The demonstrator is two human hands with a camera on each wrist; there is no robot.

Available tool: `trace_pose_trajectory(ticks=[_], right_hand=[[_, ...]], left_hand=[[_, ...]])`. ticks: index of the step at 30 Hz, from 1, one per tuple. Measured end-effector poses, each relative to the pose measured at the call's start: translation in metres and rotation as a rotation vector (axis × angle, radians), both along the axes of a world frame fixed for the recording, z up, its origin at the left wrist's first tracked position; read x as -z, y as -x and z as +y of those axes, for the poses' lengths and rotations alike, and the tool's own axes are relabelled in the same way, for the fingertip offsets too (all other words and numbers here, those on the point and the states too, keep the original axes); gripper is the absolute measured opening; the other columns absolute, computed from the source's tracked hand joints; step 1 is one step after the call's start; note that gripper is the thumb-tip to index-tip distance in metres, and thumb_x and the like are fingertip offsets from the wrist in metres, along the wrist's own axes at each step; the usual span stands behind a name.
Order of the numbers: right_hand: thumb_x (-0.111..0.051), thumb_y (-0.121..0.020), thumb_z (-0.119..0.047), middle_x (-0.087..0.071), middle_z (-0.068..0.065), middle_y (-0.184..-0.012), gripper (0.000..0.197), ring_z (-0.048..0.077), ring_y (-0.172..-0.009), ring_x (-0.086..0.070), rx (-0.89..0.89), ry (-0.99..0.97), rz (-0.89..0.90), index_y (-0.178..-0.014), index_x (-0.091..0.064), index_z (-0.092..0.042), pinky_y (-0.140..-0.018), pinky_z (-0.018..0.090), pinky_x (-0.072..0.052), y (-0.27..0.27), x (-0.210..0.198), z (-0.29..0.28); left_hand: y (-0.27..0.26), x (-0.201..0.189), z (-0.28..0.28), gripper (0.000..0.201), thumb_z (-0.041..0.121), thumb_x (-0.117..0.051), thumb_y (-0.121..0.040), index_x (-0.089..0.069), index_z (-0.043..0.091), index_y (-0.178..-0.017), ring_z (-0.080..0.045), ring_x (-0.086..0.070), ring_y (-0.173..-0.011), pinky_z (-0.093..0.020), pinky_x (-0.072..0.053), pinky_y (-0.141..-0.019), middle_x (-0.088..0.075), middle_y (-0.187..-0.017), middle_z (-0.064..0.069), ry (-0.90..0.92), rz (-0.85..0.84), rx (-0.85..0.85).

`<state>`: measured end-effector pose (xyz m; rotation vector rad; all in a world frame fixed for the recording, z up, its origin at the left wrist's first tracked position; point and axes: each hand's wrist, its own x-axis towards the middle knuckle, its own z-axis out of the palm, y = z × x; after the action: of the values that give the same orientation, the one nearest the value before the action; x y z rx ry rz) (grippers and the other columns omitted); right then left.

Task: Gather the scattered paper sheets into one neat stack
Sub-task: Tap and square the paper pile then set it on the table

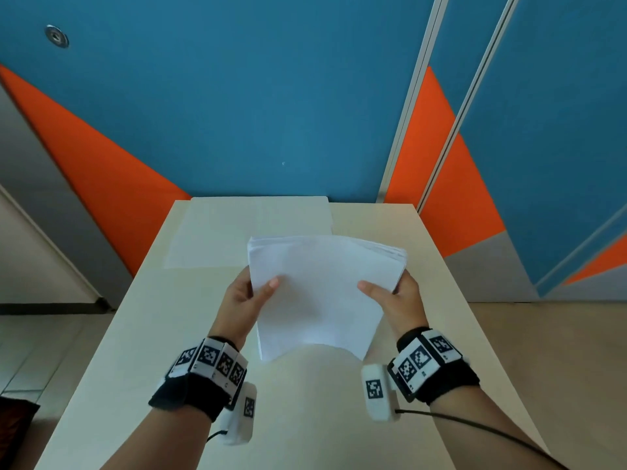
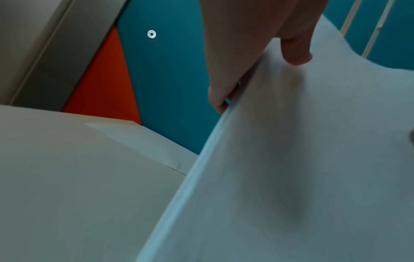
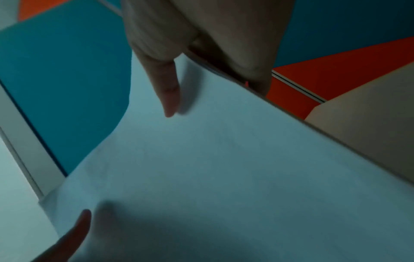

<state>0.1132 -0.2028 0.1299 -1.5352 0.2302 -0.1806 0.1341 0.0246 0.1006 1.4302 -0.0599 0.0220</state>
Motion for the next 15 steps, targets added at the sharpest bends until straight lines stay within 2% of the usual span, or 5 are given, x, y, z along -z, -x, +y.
trace_pose_trajectory(ticks=[2, 4, 7, 11, 15], right_hand=[[-0.071, -0.076, -0.006, -0.068, -0.005, -0.093, 0.03, 0.01, -0.082, -0.067, 0.025, -0.074, -0.076, -0.1, -0.06, -0.022, -0.066, 0.018, -0.053, 0.002, -0.003, 0.002], [-0.068, -0.077, -0.026, -0.063, -0.004, -0.087, 0.015, 0.016, -0.082, -0.061, 0.097, -0.131, -0.133, -0.089, -0.058, -0.025, -0.071, 0.025, -0.051, 0.003, -0.011, 0.008], [-0.06, -0.072, -0.049, -0.057, -0.005, -0.078, 0.025, 0.013, -0.08, -0.054, 0.224, -0.106, -0.21, -0.078, -0.058, -0.024, -0.078, 0.032, -0.045, 0.0, -0.019, 0.017], [-0.061, -0.085, -0.022, -0.05, -0.014, -0.053, 0.025, -0.002, -0.052, -0.044, 0.325, -0.085, -0.21, -0.064, -0.05, -0.016, -0.057, 0.015, -0.039, -0.005, -0.022, 0.02], [-0.055, -0.089, -0.018, -0.04, -0.014, -0.05, 0.03, -0.003, -0.046, -0.037, 0.325, -0.046, -0.23, -0.061, -0.046, -0.015, -0.048, 0.008, -0.033, -0.007, -0.02, 0.016]], left_hand=[[0.001, -0.005, -0.005, 0.028, 0.039, -0.059, -0.076, -0.064, 0.026, -0.1, -0.001, -0.069, -0.082, -0.014, -0.052, -0.066, -0.074, -0.087, 0.014, 0.038, -0.021, -0.063], [0.002, -0.015, -0.014, 0.025, 0.042, -0.05, -0.084, -0.063, 0.026, -0.097, 0.0, -0.065, -0.083, -0.012, -0.05, -0.07, -0.071, -0.087, 0.013, 0.06, -0.041, -0.151], [0.001, -0.032, -0.027, 0.02, 0.049, -0.043, -0.09, -0.05, 0.032, -0.082, 0.015, -0.049, -0.078, -0.015, -0.036, -0.081, -0.051, -0.083, 0.021, 0.097, -0.055, -0.286], [-0.01, -0.037, -0.03, 0.034, 0.048, -0.055, -0.077, -0.053, 0.014, -0.076, -0.017, -0.047, -0.072, -0.032, -0.038, -0.072, -0.048, -0.076, -0.005, 0.108, -0.043, -0.365], [-0.013, -0.032, -0.024, 0.037, 0.056, -0.053, -0.073, -0.048, 0.021, -0.063, -0.017, -0.042, -0.066, -0.03, -0.036, -0.064, -0.044, -0.066, -0.002, 0.049, -0.079, -0.315]])
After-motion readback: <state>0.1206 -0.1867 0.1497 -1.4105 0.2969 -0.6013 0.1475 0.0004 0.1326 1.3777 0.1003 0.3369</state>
